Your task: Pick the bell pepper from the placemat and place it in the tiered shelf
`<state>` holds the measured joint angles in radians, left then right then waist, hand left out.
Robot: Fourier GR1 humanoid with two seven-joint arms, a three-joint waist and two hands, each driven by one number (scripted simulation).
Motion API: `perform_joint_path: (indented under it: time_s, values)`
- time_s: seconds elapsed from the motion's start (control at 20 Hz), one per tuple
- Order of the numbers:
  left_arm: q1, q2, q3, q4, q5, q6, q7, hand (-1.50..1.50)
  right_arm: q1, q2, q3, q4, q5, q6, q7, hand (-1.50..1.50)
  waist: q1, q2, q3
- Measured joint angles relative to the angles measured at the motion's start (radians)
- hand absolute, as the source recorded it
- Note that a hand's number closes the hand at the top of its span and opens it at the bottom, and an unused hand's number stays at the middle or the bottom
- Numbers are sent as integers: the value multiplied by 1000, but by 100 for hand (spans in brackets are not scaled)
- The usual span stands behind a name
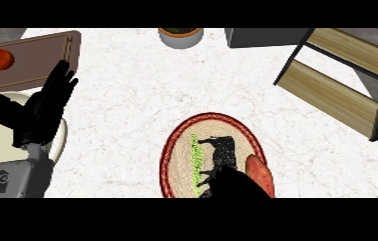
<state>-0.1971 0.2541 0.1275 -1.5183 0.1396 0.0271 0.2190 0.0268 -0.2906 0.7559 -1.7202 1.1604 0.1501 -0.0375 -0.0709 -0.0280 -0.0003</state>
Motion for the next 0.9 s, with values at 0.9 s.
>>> perform_joint_path:
  time_s: [0.9]
  values:
    - [6, 1, -4, -37, 7, -7, 22, 0, 498, -161, -385, -644, -434, -85, -70, 150, 13, 21, 0]
